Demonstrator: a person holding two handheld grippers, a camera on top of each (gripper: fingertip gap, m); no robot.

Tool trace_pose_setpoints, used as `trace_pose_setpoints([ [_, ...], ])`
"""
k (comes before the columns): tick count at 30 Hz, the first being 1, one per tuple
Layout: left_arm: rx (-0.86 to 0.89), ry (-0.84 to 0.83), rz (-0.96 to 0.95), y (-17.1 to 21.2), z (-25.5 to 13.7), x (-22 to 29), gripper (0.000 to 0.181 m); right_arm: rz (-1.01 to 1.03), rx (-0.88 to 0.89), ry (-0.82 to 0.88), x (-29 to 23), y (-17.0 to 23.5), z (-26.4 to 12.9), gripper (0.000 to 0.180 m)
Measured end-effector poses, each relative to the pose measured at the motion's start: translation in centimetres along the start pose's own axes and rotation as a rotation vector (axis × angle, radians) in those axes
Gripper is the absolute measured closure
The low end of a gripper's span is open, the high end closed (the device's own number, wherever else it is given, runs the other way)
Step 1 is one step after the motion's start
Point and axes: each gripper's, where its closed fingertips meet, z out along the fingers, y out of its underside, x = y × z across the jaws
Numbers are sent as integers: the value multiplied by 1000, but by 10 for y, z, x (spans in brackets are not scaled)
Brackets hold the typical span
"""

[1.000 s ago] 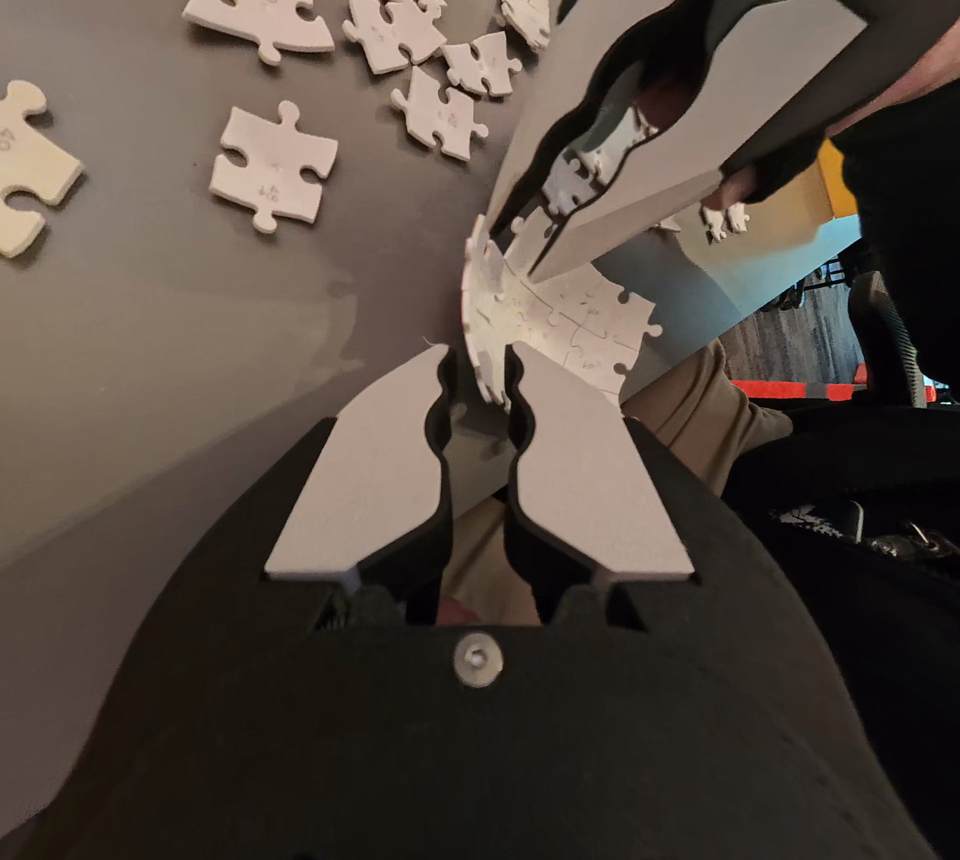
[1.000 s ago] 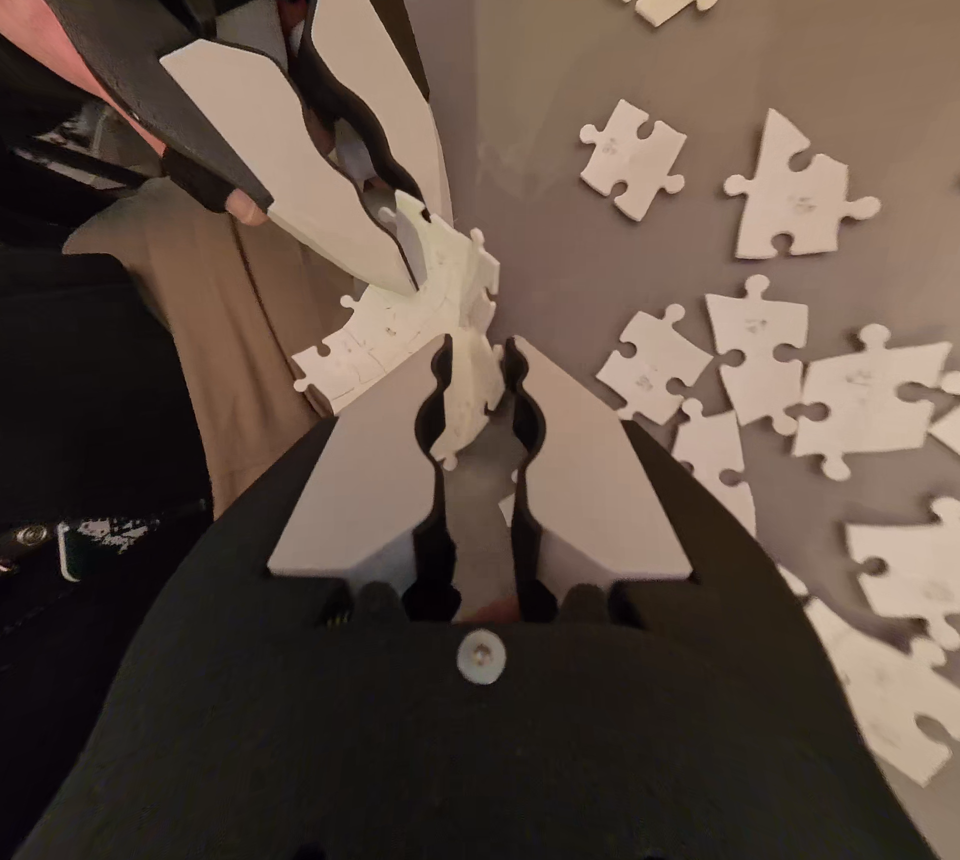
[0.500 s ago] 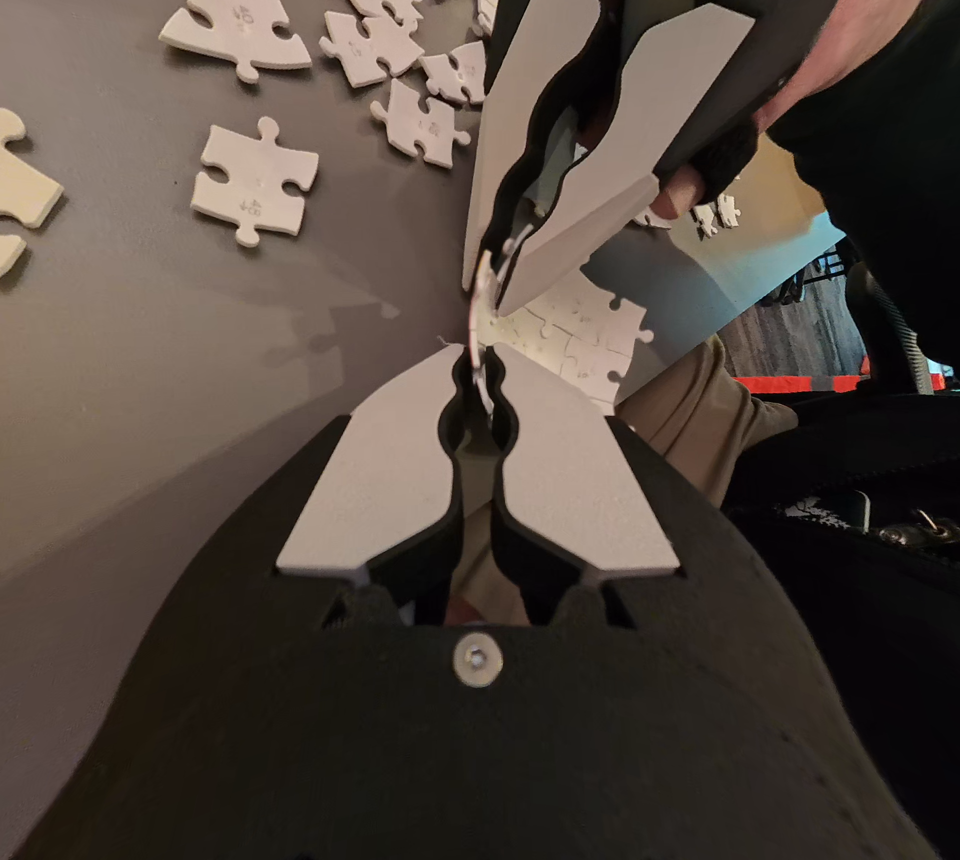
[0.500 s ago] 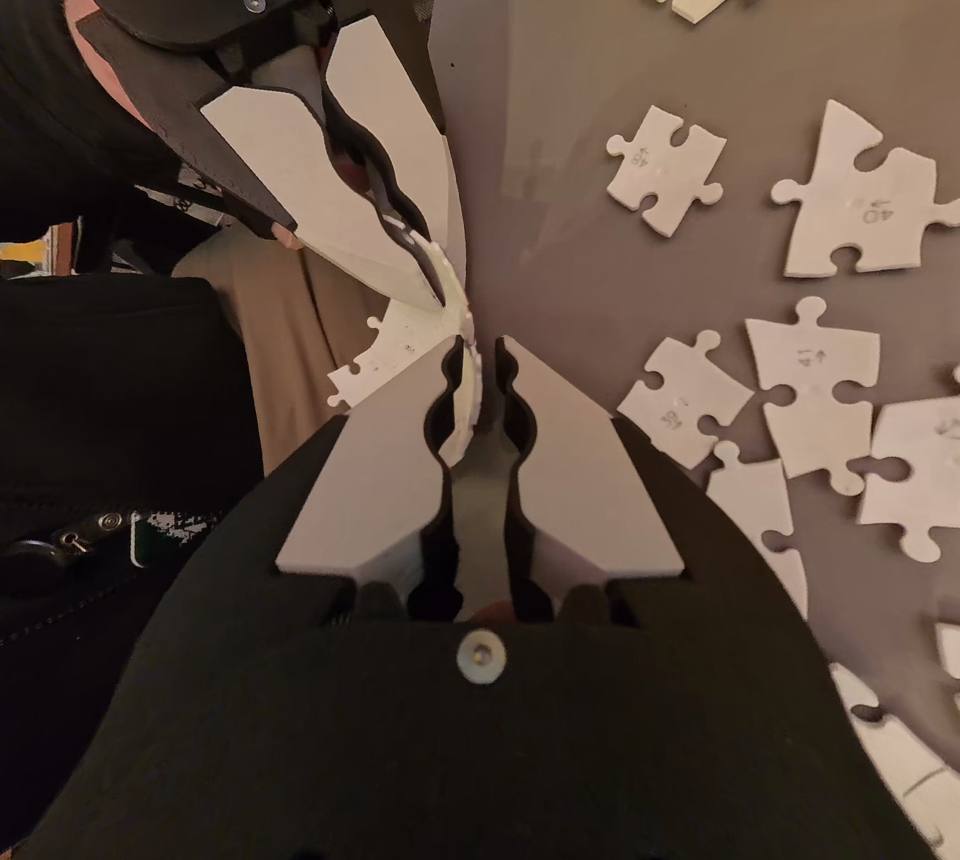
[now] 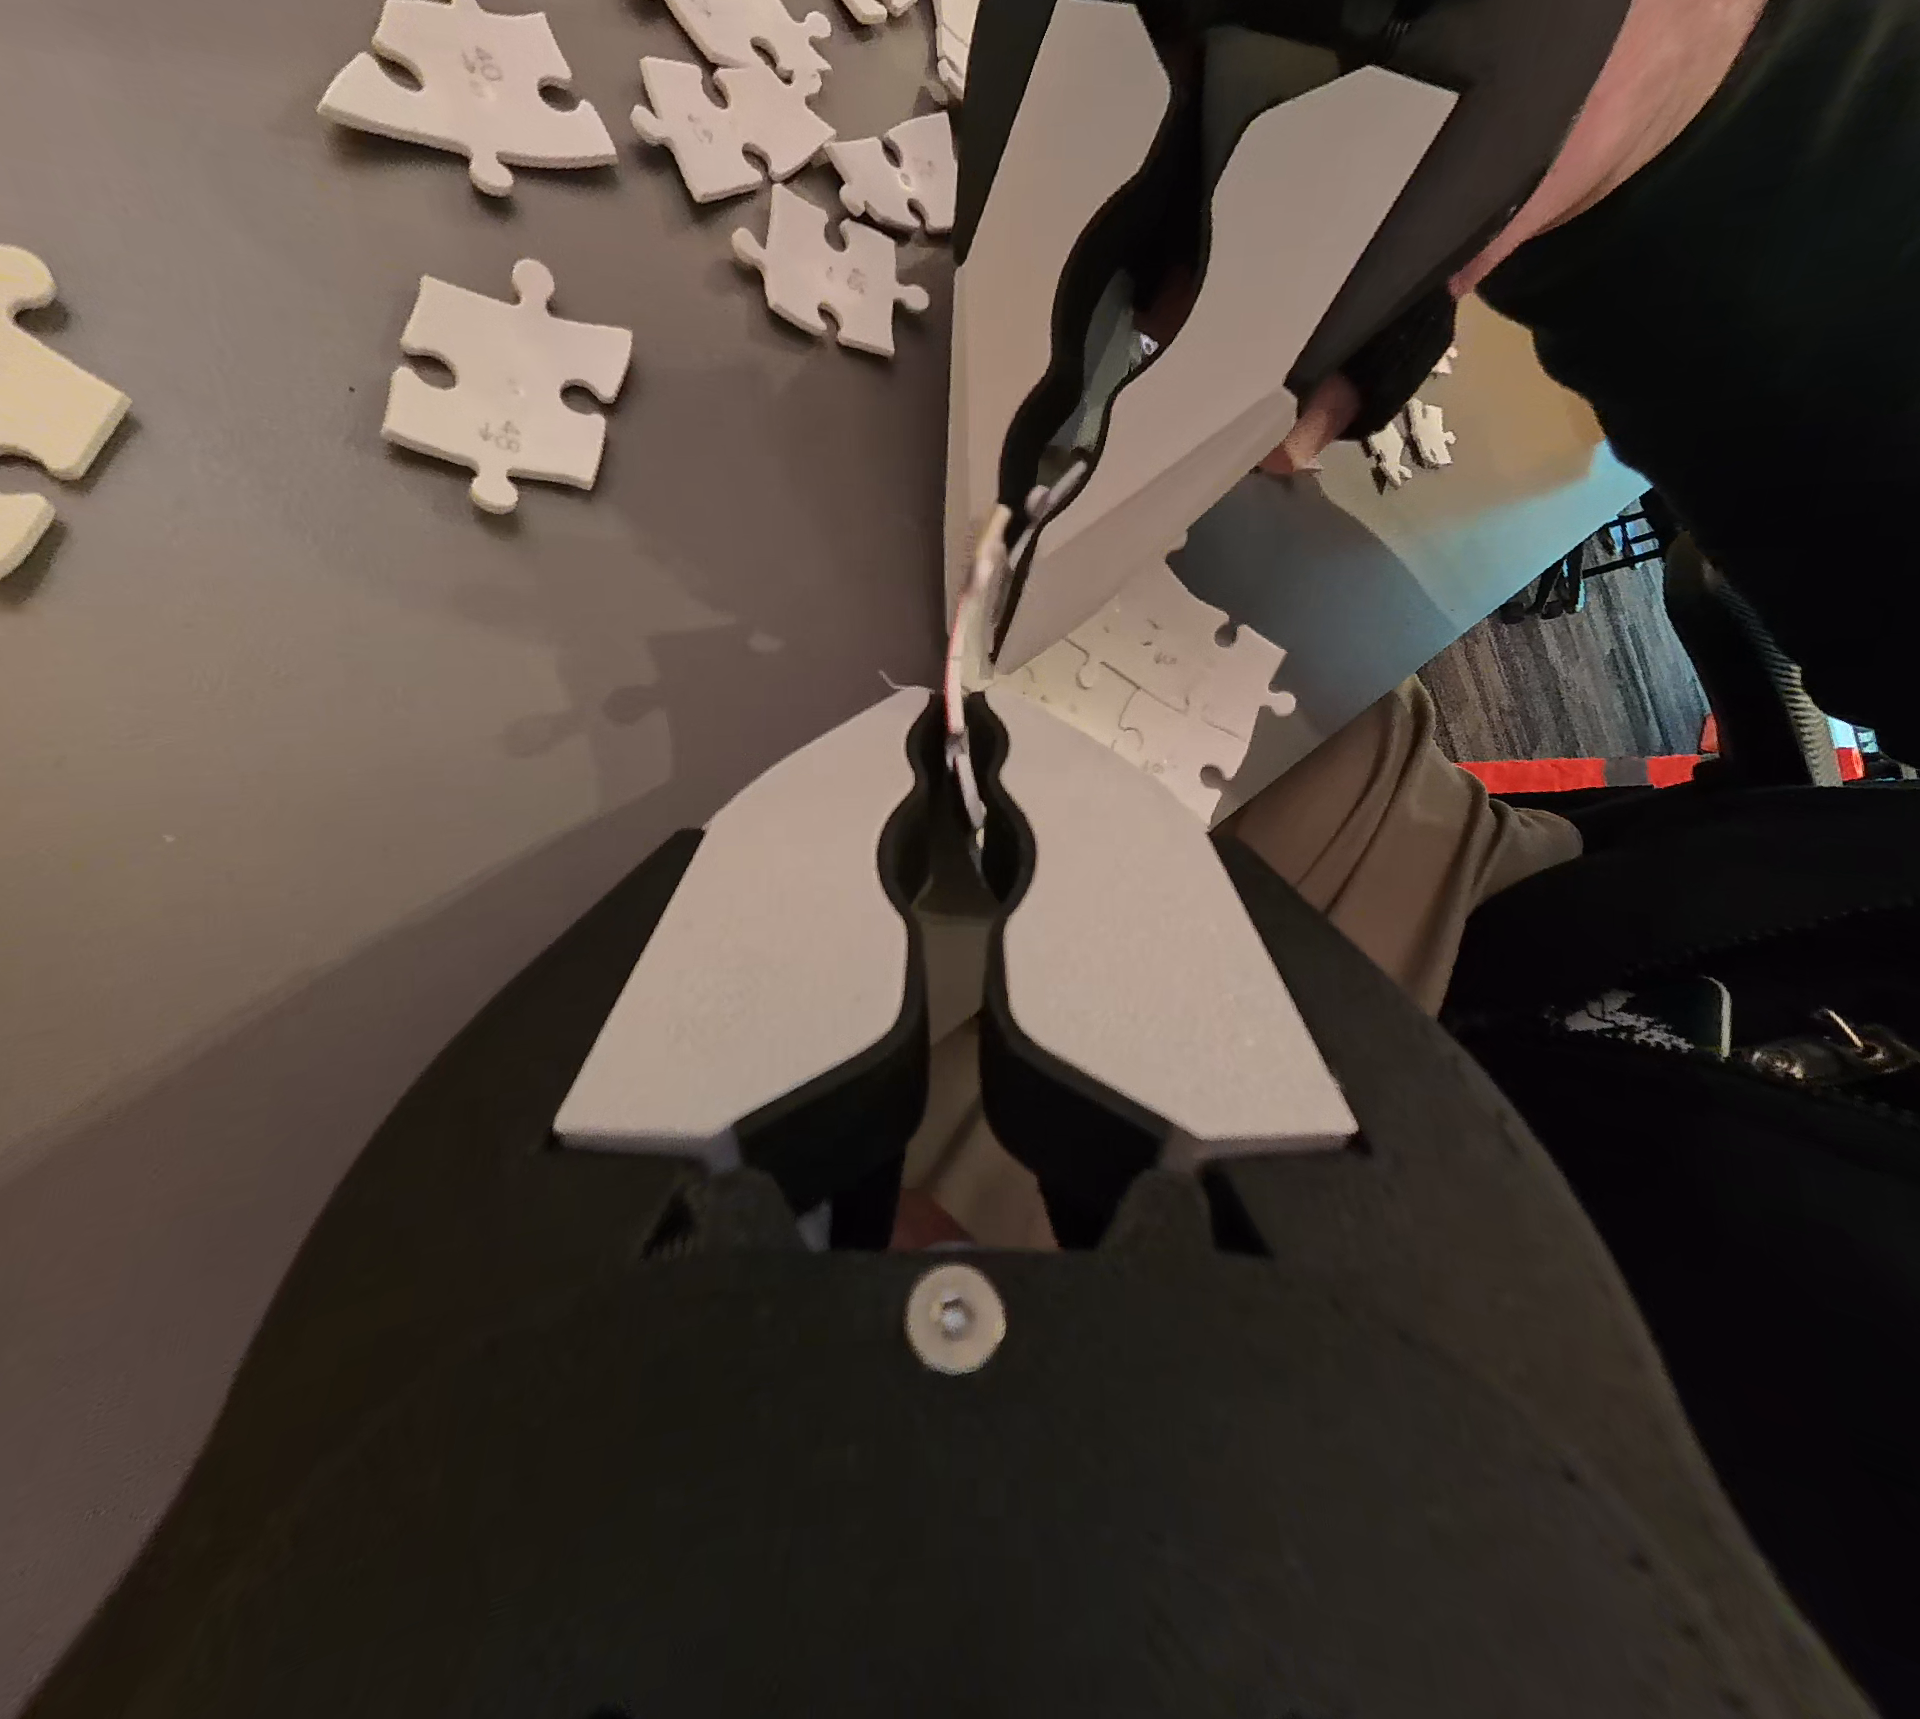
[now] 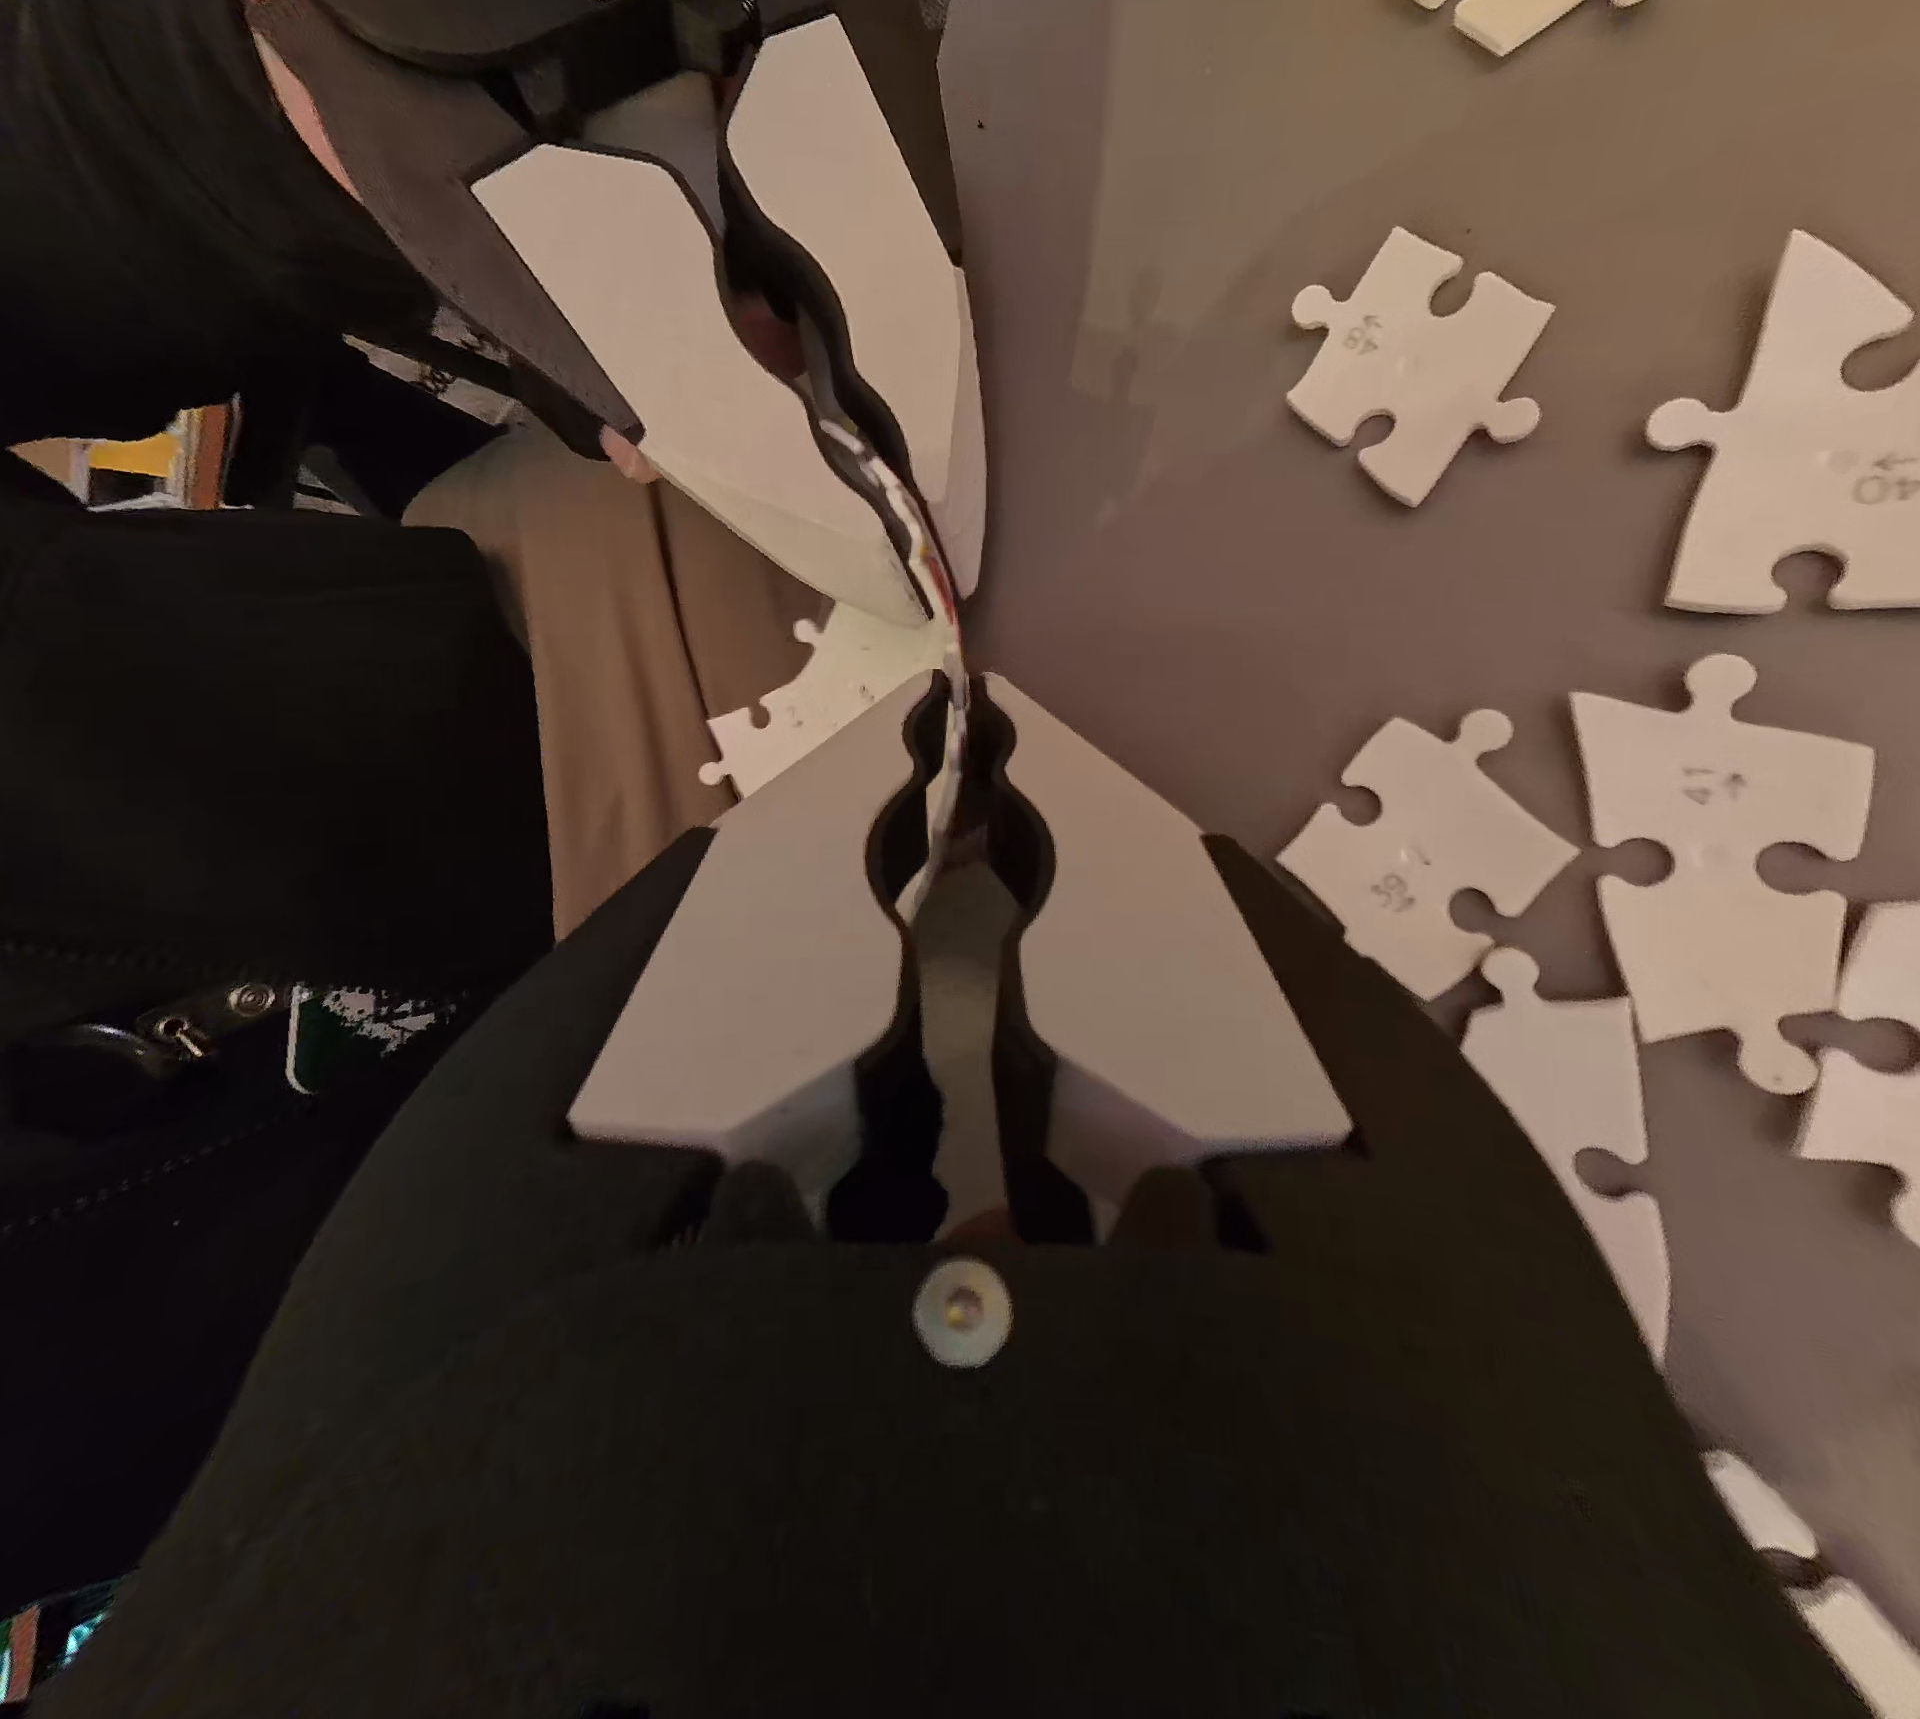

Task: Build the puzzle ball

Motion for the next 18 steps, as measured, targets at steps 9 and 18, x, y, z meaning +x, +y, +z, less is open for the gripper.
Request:
trace_pose_setpoints([
  [9, 12, 18, -5, -3, 0, 1, 176, -4, 24, -32, -3, -1, -4, 179],
  [18, 20, 42, -9, -5, 0, 3, 177, 1, 86, -34, -3, -6, -8, 179],
])
